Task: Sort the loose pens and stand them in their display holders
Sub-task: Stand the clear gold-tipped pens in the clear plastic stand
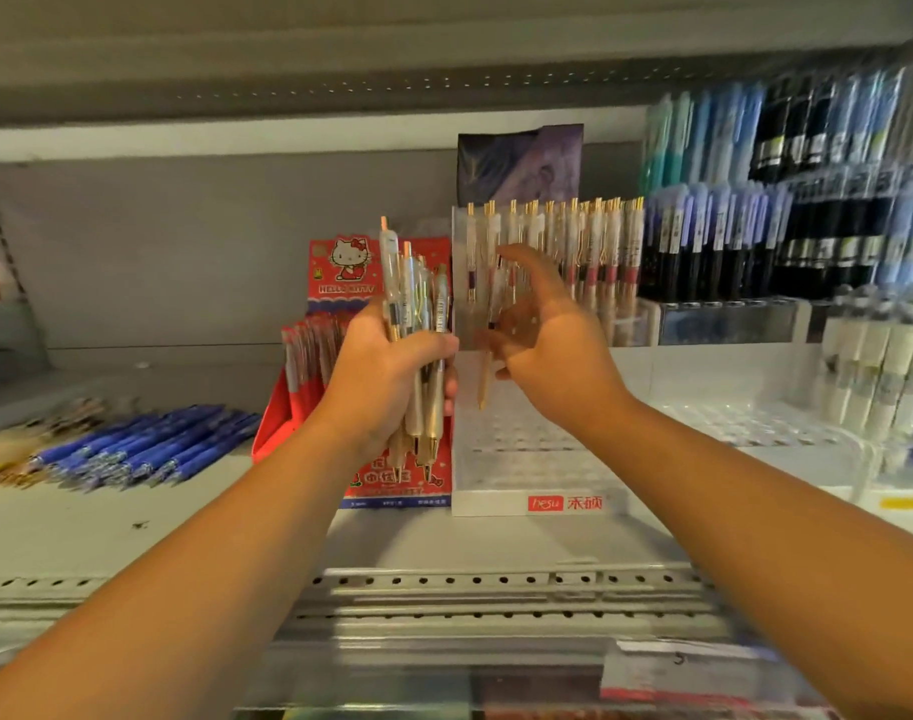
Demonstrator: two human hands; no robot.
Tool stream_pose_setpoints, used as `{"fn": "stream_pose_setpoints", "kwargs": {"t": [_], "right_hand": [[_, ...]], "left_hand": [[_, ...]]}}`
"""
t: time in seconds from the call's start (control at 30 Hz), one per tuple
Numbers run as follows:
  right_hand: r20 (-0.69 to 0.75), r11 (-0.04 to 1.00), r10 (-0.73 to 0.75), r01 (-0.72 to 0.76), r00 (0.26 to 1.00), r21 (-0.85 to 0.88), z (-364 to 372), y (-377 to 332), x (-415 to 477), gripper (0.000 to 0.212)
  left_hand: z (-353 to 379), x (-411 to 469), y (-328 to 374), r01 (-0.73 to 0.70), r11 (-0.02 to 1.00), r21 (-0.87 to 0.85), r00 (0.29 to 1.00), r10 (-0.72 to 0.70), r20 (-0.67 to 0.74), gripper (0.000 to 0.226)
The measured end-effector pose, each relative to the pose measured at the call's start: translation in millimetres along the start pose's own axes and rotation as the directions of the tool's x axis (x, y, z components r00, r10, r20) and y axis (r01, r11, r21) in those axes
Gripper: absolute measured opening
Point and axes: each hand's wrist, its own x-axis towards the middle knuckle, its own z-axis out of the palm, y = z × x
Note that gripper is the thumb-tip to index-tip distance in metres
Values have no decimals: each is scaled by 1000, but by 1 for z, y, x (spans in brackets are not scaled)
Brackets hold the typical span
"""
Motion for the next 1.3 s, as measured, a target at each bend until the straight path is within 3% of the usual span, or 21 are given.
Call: {"fn": "stream_pose_setpoints", "kwargs": {"t": [0.2, 0.4, 0.8, 0.93, 1.0, 1.07, 1.13, 1.3], "right_hand": [[118, 998, 53, -55, 992, 14, 5, 1, -3, 74], [102, 998, 40, -35, 994, -56, 9, 3, -3, 32], [113, 992, 116, -109, 987, -67, 7, -2, 2, 18], [-4, 981, -22, 21, 1000, -195, 0, -10, 1, 10], [-58, 996, 31, -26, 998, 85, -3, -19, 0, 10], [61, 911, 137, -150, 989, 385, -4, -26, -2, 15], [153, 843, 178, -231, 972, 487, -6, -27, -4, 22], [120, 665, 294, -293, 948, 687, -17, -25, -3, 23]], "left_hand": [[-1, 1, 2, 12, 1000, -1, 1000, -12, 14, 21], [-17, 0, 4, 56, 998, -26, 998, -55, 21, 21], [-11, -4, 2, 48, 999, 1, 991, -47, 124, 24], [-10, -8, 1, 56, 998, 15, 985, -57, 161, 23], [-9, -8, 1, 64, 998, 24, 980, -68, 185, 24], [-8, -8, 0, 71, 997, 36, 974, -77, 214, 26], [-8, -8, -1, 70, 997, 43, 968, -78, 239, 26], [-7, -8, -1, 102, 994, 30, 967, -106, 231, 25]]}}
